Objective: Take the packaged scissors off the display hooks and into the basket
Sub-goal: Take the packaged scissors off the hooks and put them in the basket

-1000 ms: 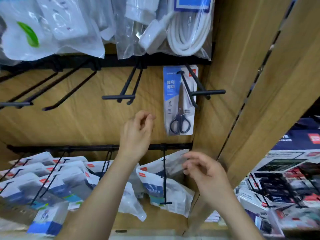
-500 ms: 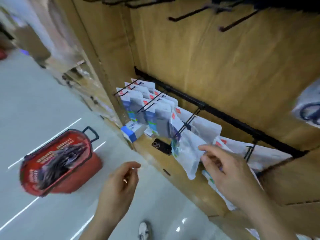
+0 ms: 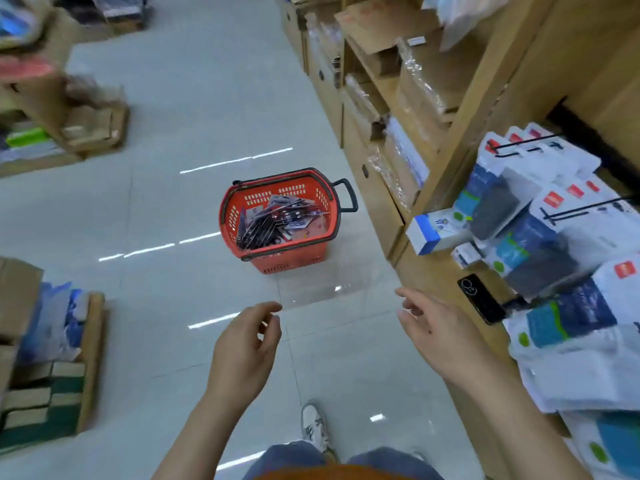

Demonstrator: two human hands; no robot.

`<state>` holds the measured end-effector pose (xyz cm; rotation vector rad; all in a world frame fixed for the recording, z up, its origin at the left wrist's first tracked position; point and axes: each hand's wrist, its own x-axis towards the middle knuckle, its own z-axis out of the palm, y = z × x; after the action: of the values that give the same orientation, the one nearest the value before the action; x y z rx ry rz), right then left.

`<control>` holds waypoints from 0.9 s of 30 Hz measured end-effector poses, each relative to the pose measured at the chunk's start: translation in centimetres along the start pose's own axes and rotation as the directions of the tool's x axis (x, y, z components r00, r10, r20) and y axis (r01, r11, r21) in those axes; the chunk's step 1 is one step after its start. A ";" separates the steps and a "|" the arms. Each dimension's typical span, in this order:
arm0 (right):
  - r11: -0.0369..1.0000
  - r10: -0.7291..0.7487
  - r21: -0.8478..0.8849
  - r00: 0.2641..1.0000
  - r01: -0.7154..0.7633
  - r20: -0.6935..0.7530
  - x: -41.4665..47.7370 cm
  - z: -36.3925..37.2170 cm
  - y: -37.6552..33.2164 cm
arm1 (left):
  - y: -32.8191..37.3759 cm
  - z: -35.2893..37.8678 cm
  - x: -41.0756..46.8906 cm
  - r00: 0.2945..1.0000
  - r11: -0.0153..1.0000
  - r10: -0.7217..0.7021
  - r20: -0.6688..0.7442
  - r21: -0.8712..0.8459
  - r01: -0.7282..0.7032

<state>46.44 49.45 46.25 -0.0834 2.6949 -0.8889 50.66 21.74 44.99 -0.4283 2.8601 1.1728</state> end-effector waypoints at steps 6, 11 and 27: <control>0.998 -0.058 0.003 0.993 0.058 0.105 9.0 3.8 -6.2 | -4.8 -3.5 5.0 0.990 0.990 -0.133 -0.055 -0.051 0.130; 0.997 -0.075 0.019 0.986 0.073 0.149 18.0 6.4 -8.3 | -7.7 -3.8 11.9 0.975 0.978 -0.202 -0.089 -0.064 0.196; 0.967 0.146 0.194 0.984 -0.165 0.106 50.1 19.4 -8.2 | -17.8 3.7 41.2 0.944 0.944 -0.329 0.017 0.012 0.329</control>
<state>4.27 24.27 23.02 0.1278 2.4725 -1.0755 15.31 2.13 25.05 -0.8509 2.6351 1.0935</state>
